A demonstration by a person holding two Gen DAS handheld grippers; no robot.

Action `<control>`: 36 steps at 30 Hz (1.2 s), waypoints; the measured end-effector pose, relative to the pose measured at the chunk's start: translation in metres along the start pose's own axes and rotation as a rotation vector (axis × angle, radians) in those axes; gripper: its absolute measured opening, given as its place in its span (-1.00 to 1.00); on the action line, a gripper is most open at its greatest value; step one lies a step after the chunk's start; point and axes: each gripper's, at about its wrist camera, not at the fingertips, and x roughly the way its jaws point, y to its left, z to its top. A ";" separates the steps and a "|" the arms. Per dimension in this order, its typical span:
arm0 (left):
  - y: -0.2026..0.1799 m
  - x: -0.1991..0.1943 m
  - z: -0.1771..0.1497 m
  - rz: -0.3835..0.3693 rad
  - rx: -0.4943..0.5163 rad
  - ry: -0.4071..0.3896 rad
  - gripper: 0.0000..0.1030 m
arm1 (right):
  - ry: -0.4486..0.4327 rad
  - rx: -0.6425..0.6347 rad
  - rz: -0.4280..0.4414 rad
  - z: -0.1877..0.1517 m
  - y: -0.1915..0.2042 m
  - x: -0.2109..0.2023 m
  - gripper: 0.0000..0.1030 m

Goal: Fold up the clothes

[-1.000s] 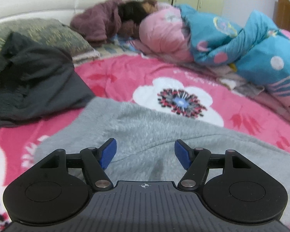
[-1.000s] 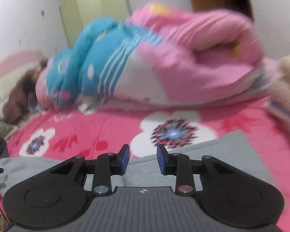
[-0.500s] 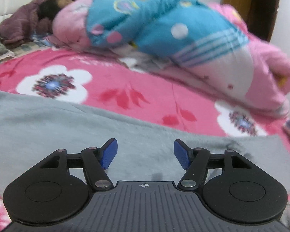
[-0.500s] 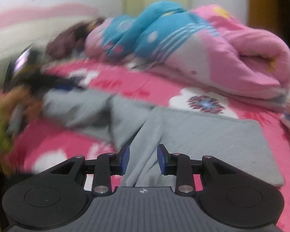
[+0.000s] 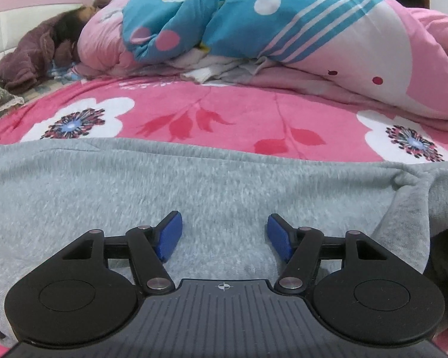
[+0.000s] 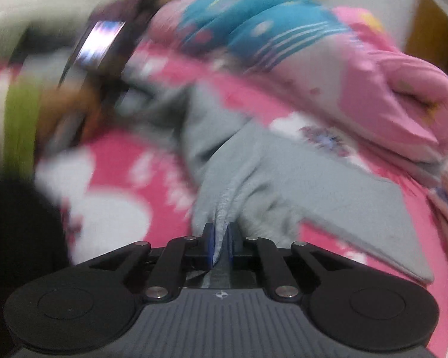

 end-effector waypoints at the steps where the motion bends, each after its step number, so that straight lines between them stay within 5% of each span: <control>1: -0.001 0.000 0.000 0.001 0.000 0.000 0.24 | -0.015 0.044 -0.004 0.005 -0.017 0.000 -0.85; 10: -0.002 0.001 -0.001 0.001 0.002 -0.002 0.25 | -0.144 0.437 -0.046 0.048 -0.171 0.005 -0.85; 22: -0.002 0.001 -0.002 0.006 0.012 -0.010 0.26 | 0.035 0.445 -0.209 0.030 -0.259 0.121 -0.83; 25: -0.003 0.002 -0.002 0.006 0.013 -0.011 0.26 | 0.009 0.615 -0.267 0.019 -0.286 0.124 -0.81; 30: -0.003 0.002 -0.003 0.008 0.016 -0.012 0.27 | -0.097 0.897 -0.166 -0.011 -0.323 0.096 -0.77; 34: -0.004 0.003 -0.003 0.013 0.022 -0.013 0.27 | -0.089 0.859 -0.118 -0.016 -0.311 0.082 -0.19; 36: -0.005 0.003 -0.003 0.015 0.024 -0.012 0.27 | -0.093 0.837 -0.123 -0.015 -0.306 0.079 -0.19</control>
